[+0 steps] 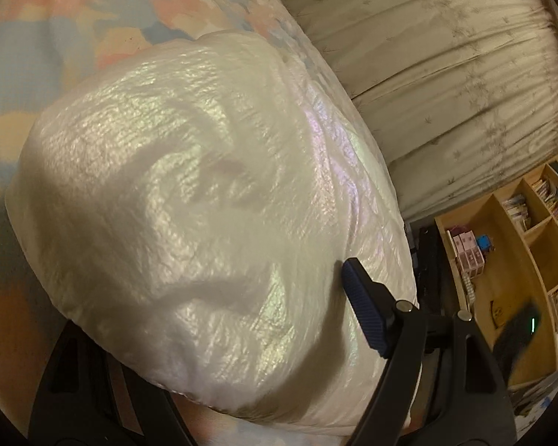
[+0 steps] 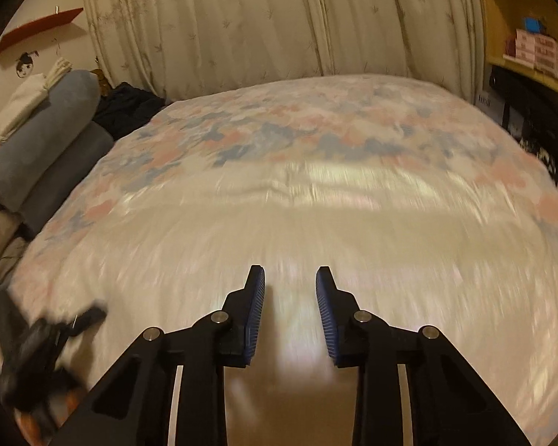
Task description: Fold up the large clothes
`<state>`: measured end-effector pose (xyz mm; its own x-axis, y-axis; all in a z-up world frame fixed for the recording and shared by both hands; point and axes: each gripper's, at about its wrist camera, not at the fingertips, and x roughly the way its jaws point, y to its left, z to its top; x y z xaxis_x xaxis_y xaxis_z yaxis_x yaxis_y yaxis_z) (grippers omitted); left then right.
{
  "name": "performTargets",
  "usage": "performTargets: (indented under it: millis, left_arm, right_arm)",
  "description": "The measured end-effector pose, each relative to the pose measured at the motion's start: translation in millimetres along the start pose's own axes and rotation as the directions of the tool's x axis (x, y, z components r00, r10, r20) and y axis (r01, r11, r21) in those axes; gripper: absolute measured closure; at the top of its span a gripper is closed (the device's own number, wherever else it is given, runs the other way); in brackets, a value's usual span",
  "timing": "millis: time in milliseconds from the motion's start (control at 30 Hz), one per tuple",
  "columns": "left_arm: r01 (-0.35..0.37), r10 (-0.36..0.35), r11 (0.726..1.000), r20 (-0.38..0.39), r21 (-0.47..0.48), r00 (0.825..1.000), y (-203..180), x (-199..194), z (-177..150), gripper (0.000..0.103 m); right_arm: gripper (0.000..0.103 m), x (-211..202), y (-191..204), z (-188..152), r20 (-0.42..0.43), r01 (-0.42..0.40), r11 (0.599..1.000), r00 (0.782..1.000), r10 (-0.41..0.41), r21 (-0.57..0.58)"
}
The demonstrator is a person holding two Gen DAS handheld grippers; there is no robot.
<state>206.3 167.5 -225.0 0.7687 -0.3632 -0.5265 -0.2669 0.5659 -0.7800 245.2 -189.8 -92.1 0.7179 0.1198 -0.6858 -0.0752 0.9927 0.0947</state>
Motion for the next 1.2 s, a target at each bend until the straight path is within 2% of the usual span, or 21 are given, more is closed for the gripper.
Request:
performTargets:
  millis: [100, 167, 233, 333, 433, 733, 933, 1000, 1033, 1067, 1100, 1167, 1200]
  left_arm:
    - [0.005, -0.005, 1.0, 0.001, 0.006, 1.0, 1.6, 0.6, -0.8, 0.028]
    - [0.006, -0.006, 1.0, 0.003, 0.02, 1.0, 1.3, 0.6, -2.7, 0.028]
    - [0.008, -0.008, 0.999, 0.009, 0.042, 1.0, 1.1, 1.2, -4.6, 0.028]
    - [0.005, -0.006, 0.998, 0.015, 0.061, 1.0, 1.2, 1.5, -6.9, 0.025]
    - [0.005, -0.007, 0.997, 0.019, 0.072, 1.0, -0.2, 7.7, -6.9, 0.023]
    - [-0.004, 0.002, 0.996, 0.024, 0.085, 1.0, -2.1, 13.3, -3.2, 0.022]
    - [-0.056, 0.046, 0.994, 0.107, 0.091, 0.993, -7.9, 5.8, 9.2, 0.023]
    - [-0.066, 0.055, 0.994, 0.117, 0.091, 0.992, -10.4, 6.2, 13.6, 0.028]
    - [-0.072, 0.058, 0.992, 0.126, 0.108, 0.99, -15.0, 5.0, 13.8, 0.039]
    - [-0.079, 0.057, 0.984, 0.138, 0.16, 0.989, -23.7, 5.3, 12.4, 0.055]
    - [-0.091, 0.06, 0.974, 0.151, 0.209, 0.987, -30.9, 3.0, 11.3, 0.061]
    - [-0.138, 0.073, 0.933, 0.201, 0.333, 0.977, -54.1, -2.8, 3.3, 0.074]
    - [-0.16, 0.075, 0.908, 0.225, 0.388, 0.972, -66.0, -5.1, -1.8, 0.076]
  right_arm:
    - [0.075, 34.1, 10.3, 23.8, 0.003, 0.038, 0.999, 0.999, -0.038, -0.016]
    - [0.075, 66.4, 11.4, 32.4, -0.039, 0.06, 0.998, 0.997, -0.06, -0.009]
    - [0.074, 98.0, 9.7, 30.8, -0.084, 0.075, 0.997, 0.994, -0.076, -0.009]
    - [0.075, 123.3, 10.8, 23.9, -0.077, 0.094, 0.995, 0.992, -0.096, -0.029]
    - [0.075, 139.1, 10.2, 17.3, -0.07, 0.098, 0.995, 0.993, -0.1, -0.035]
    - [0.075, 169.2, -6.6, 7.6, -0.056, 0.046, 0.999, 0.997, -0.045, 0.009]
    - [0.075, 177.6, -12.0, 5.4, -0.06, 0.026, 0.999, 0.998, -0.024, 0.03]
    - [0.075, 178.2, -12.6, 4.4, -0.06, 0.022, 0.999, 0.998, -0.02, 0.035]
    - [0.075, 178.3, -13.1, 4.2, -0.061, 0.02, 0.999, 0.998, -0.018, 0.038]
    - [0.075, 179.6, -13.6, 4.8, -0.062, 0.018, 0.999, 0.998, -0.015, 0.042]
    - [0.075, 177.5, -13.1, 3.4, -0.062, 0.016, 0.999, 0.998, -0.013, 0.046]
    - [0.074, 177.8, -15.0, 2.3, -0.064, 0.007, 0.998, 0.998, -0.003, 0.057]
    - [0.074, 177.0, -15.5, 1.3, -0.065, 0.004, 0.998, 0.998, 0.0, 0.06]
